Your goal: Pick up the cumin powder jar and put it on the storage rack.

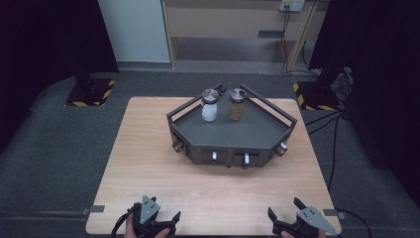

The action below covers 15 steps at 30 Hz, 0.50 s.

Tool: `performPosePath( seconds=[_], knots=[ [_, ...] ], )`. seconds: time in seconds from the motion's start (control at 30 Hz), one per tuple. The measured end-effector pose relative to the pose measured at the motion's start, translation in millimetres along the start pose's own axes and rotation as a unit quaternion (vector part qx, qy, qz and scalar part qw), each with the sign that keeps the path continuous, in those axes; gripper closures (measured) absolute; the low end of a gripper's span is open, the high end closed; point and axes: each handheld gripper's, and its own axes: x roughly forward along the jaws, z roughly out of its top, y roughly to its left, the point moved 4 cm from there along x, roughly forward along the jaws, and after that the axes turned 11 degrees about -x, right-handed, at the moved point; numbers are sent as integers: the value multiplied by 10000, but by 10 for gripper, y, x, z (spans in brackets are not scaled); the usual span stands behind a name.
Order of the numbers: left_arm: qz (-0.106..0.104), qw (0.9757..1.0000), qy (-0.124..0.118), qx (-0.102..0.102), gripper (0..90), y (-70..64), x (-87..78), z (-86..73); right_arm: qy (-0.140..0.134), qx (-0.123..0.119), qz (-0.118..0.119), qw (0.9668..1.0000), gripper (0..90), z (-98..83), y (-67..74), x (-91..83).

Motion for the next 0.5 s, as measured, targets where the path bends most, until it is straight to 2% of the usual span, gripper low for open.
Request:
performPosePath(
  seconds=[0.5],
  knots=[
    [87, 10000, -45, 10, 30, 0, -15, -5, 10, -39, -26, 10000, 12, -2, 2, -6]
  ],
)
